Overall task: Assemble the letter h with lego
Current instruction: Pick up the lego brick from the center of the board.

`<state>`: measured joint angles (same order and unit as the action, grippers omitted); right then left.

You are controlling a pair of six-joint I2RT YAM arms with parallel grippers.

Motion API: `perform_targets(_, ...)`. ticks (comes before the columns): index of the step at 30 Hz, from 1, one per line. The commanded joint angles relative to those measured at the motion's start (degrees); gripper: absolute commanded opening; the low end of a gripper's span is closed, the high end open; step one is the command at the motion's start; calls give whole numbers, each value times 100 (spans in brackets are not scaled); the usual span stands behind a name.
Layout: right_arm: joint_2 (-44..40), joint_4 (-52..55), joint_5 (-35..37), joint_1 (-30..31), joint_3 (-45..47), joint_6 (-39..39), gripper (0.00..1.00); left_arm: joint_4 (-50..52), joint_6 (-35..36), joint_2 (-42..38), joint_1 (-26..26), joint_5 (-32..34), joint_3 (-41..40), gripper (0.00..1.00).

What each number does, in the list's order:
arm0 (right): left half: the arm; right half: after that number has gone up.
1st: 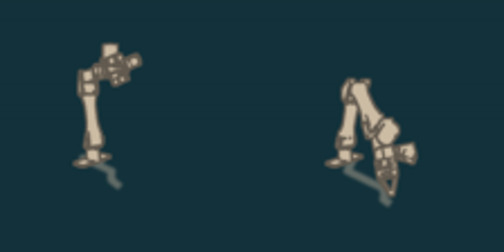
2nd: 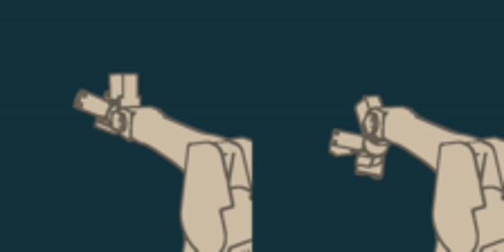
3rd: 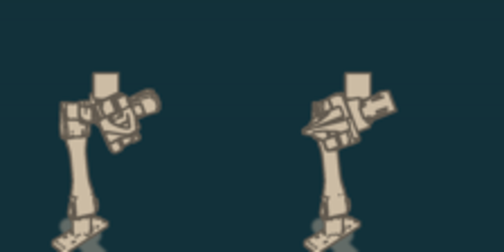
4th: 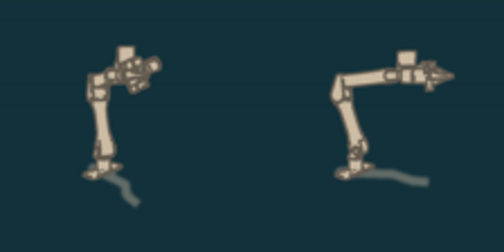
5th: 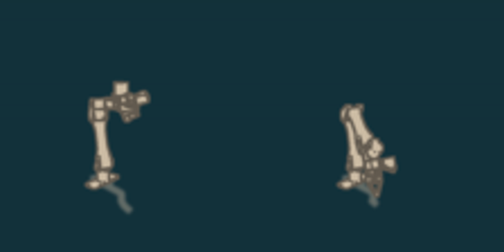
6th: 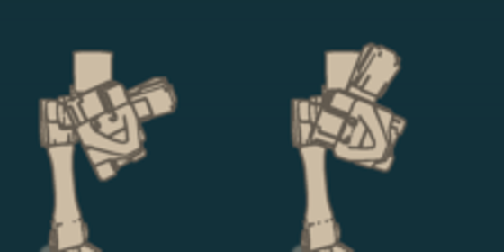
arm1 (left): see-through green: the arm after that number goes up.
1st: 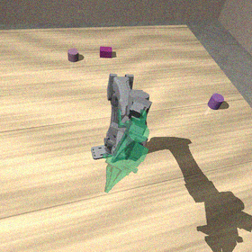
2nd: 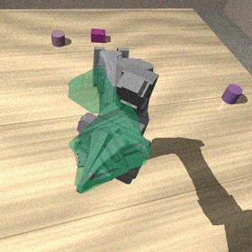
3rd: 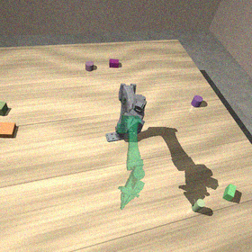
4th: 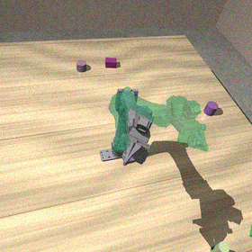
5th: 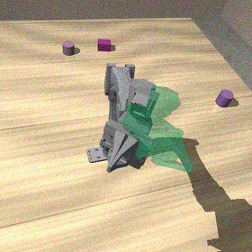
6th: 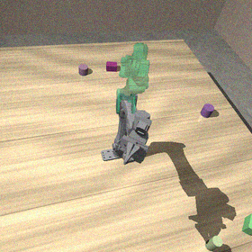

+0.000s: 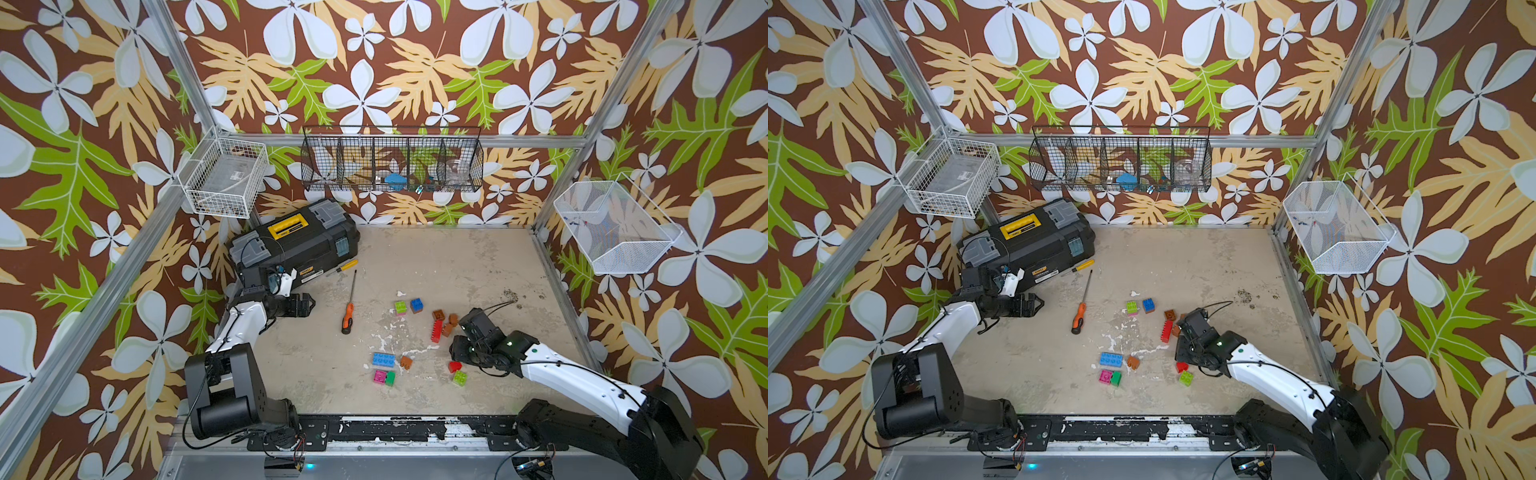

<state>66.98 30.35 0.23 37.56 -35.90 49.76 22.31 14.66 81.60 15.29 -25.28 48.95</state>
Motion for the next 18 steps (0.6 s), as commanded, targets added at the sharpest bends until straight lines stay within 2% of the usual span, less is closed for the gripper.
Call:
perform_targets(1, 405, 559, -204, 12, -165, -552, 60, 25, 24, -1, 16, 75, -8, 95)
perform_targets(4, 503, 491, -373, 18, -103, -1274, 67, 20, 72, -77, 17, 27, -8, 95)
perform_targets(7, 529, 496, -596, 20, -110, -1876, 69, 36, 132, -187, 12, -45, -4, 95)
perform_targets(11, 664, 306, -879, 89, -20, -2018, 67, 46, 152, -361, 11, -71, -17, 95)
perform_targets(18, 993, 287, -56, 538, -151, -1857, 62, 50, 178, -553, 11, -412, -78, 95)
